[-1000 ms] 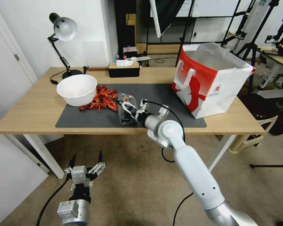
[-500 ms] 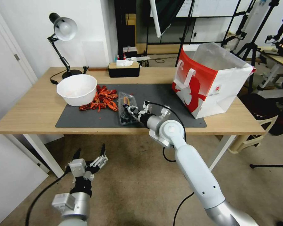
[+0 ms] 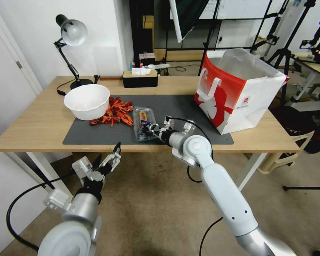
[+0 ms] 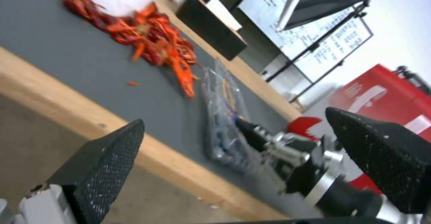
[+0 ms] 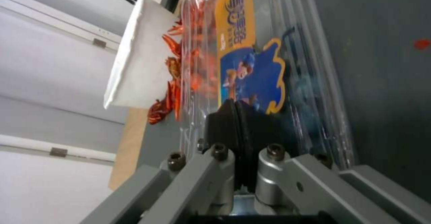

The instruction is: Close the takeout container lid, then place the container into the takeout bag.

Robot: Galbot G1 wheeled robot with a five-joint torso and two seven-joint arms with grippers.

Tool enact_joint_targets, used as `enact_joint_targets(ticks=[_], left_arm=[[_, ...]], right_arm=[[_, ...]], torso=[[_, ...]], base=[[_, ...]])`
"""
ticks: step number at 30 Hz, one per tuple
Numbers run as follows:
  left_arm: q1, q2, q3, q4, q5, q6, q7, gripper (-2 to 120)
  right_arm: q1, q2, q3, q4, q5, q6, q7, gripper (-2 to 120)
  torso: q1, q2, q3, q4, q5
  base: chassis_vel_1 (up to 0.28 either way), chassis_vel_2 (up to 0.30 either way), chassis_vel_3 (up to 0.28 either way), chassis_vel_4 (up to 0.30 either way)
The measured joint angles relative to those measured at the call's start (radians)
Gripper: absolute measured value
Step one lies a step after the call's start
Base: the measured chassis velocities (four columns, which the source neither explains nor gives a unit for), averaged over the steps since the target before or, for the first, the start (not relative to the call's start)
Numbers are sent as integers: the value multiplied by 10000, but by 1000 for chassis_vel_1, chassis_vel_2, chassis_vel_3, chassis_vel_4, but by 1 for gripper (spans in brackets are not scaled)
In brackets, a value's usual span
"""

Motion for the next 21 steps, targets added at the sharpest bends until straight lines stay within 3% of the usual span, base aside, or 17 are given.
enact_joint_targets(ticks=[5, 10, 13, 21], left_arm=[[-1194, 463, -41, 670, -1436, 25, -171, 100], [-1829, 866, -68, 1089, -2106, 89, -173, 100], [-2564, 1511, -157, 1619, -3158, 383, -19, 100], [-3124, 1994, -90, 2226, -3975, 580, 47, 100]], right_arm=[[-49, -84, 13, 107, -56, -49, 2, 0], [-92, -120, 14, 189, -80, -96, 17, 0], [-106, -132, -12, 233, -150, -183, 0, 0], [-21, -134, -37, 255, -151, -232, 72, 0]], torso=[[0, -1, 1, -1, -1], [0, -1, 1, 0, -2], [0, 0, 1, 2, -2], [1, -1, 1, 1, -1]], base=[[0, 0, 0, 0], [0, 0, 0, 0], [0, 0, 0, 0], [0, 0, 0, 0]])
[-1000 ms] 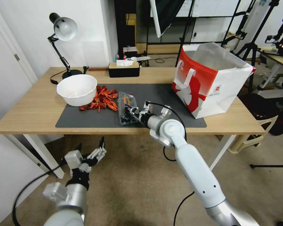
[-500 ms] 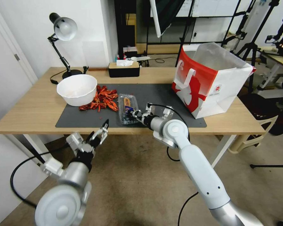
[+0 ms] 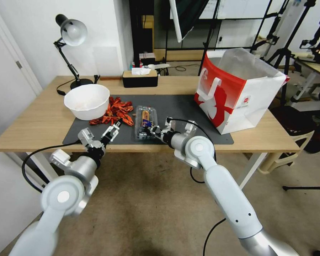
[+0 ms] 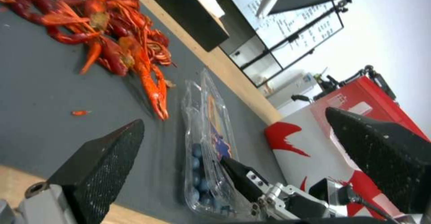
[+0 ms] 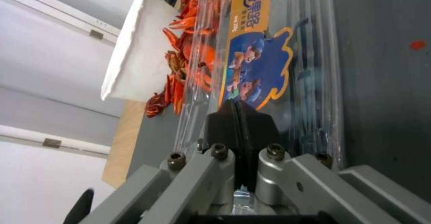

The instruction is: Close the takeout container lid, then place the container into the takeout bag.

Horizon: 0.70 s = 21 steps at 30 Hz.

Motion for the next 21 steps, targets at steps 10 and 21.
enact_joint_targets(ticks=[10, 21], left_arm=[[-1187, 922, 275, 1146, -741, 584, 671, 100], [-2194, 1497, 430, 2175, -2166, 2479, 1824, 100]], right_arm=[[45, -87, -43, 6, -1, -122, 119, 0], [91, -126, -107, 6, -12, -213, 91, 0]], torso=[[0, 0, 0, -1, 0], [0, 3, -1, -2, 1]], base=[[0, 0, 0, 0], [0, 0, 0, 0]])
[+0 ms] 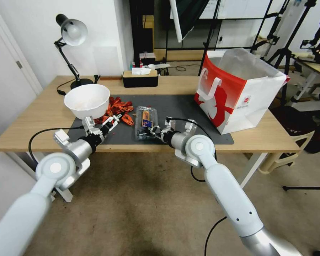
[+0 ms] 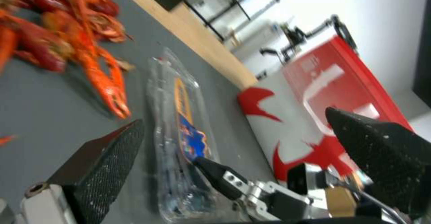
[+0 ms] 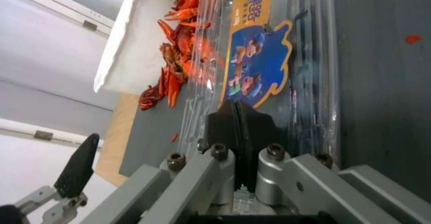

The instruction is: Close the takeout container lid, then place the container into the takeout bag.

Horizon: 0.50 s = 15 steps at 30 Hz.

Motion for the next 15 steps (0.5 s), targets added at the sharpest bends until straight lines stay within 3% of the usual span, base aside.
enact_joint_targets(ticks=[5, 15], left_arm=[[-548, 241, 268, 587, 107, 794, 506, 100], [-1424, 319, 1118, 1600, 691, 921, 686, 100]], right_arm=[[54, 46, -73, -37, -9, -25, -22, 0], [96, 23, -94, -27, -19, -74, -51, 0]], torso=[[0, 0, 0, 4, -1], [0, 0, 0, 1, -1]], base=[[0, 0, 0, 0], [0, 0, 0, 0]])
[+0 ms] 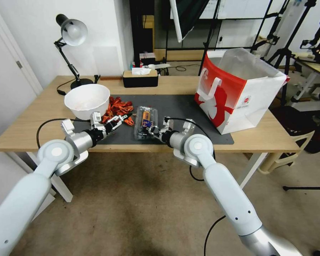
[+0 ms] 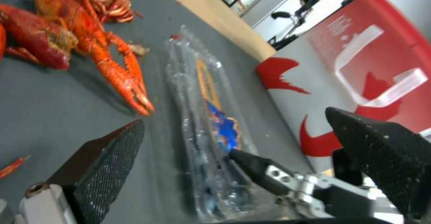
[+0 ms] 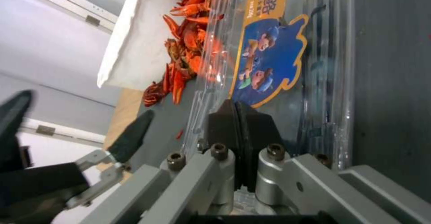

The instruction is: Close the takeout container lid, then place the container into the takeout bag.

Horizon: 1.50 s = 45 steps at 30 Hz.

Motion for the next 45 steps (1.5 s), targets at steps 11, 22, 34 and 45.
enact_joint_targets(ticks=[11, 22, 34, 45], left_arm=[[-607, -281, 698, 611, 395, -18, 2, 100], [-1172, -557, 1297, 1220, 960, -258, -241, 100], [-1362, -580, 1545, 1222, 1017, 28, -407, 100], [-1639, -772, 1941, 1360, 1021, 177, -507, 100]], right_arm=[[-14, -45, -3, 39, -5, -52, -19, 0], [-142, -44, -6, 73, -82, -74, -85, 0], [-207, 23, -20, 114, -128, -81, -99, 0], [-238, -63, -3, 117, -128, -87, -152, 0]], torso=[[-2, 0, 0, 1, 1], [-2, -1, 0, 0, 1], [-3, -1, -1, 2, 1], [-2, -1, -1, 1, 1]], base=[[0, 0, 0, 0], [0, 0, 0, 0], [0, 0, 0, 0], [0, 0, 0, 0]])
